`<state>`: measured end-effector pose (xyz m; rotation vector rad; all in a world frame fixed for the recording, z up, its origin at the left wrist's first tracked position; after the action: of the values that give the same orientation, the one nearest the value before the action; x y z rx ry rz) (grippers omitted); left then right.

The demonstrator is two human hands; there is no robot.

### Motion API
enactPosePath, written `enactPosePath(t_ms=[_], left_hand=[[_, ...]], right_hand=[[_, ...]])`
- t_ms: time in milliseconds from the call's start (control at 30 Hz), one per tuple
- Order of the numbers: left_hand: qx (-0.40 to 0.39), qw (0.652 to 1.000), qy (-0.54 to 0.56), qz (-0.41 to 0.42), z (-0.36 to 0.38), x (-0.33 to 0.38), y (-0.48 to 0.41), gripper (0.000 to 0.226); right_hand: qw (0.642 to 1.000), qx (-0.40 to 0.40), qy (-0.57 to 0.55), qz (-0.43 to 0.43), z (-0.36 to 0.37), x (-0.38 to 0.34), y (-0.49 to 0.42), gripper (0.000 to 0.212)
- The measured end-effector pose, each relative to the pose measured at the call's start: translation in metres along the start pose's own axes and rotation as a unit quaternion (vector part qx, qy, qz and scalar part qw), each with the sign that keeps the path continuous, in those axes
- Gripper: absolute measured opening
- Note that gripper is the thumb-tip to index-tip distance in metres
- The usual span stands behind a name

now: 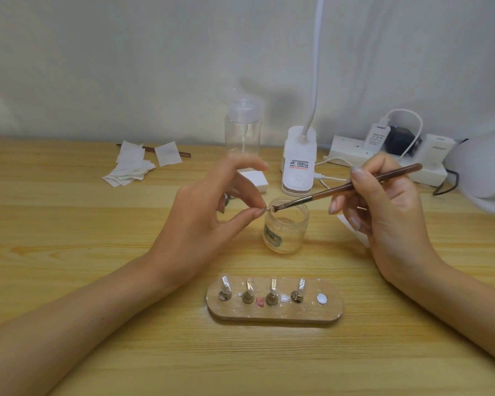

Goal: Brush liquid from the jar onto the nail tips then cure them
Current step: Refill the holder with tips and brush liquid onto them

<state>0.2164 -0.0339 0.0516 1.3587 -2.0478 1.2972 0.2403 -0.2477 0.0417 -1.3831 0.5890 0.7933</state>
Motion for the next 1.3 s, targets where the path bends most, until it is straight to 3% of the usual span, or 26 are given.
enactPosePath(t_ms=[200, 433, 633, 800, 1000, 1300], left_hand=[[-0.012, 0.999, 0.038, -0.02, 0.002, -0.001, 0.001, 0.053], [0.004, 0.99, 0.122, -0.065, -0.007, -0.006, -0.003, 0.06], [0.01, 0.976, 0.21, -0.056, -0.02, 0.016, -0.008, 0.06], [0.014, 0.987, 0.16, 0.003, -0.021, 0.044, -0.003, 0.062], [0.039, 0.996, 0.066, 0.054, -0.021, 0.042, 0.009, 0.052], [0.021, 0.998, 0.019, 0.049, -0.016, 0.024, 0.01, 0.055]], right_hand=[[1.0, 0.008, 0.015, -0.008, -0.001, -0.004, 0.0, 0.022], [0.997, 0.074, 0.001, -0.02, -0.021, -0.03, -0.029, 0.017], [0.998, 0.022, 0.054, -0.007, -0.042, -0.058, -0.029, 0.018], [0.999, 0.028, 0.023, -0.004, -0.042, -0.074, -0.01, 0.025], [1.0, 0.009, -0.026, 0.001, -0.013, -0.067, 0.002, 0.016], [0.999, 0.036, -0.018, -0.015, 0.0, -0.039, 0.019, 0.021]])
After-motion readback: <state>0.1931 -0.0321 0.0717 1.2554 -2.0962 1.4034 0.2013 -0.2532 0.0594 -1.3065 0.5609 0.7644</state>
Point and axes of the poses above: each hand's wrist, its own y-axis away from the middle knuckle, its own z-axis out of the palm, x = y × z, the point moved 6 cm from there along -y, towards the middle knuckle, and after that the axes turned 14 degrees about -z, right-handed, at the moved point
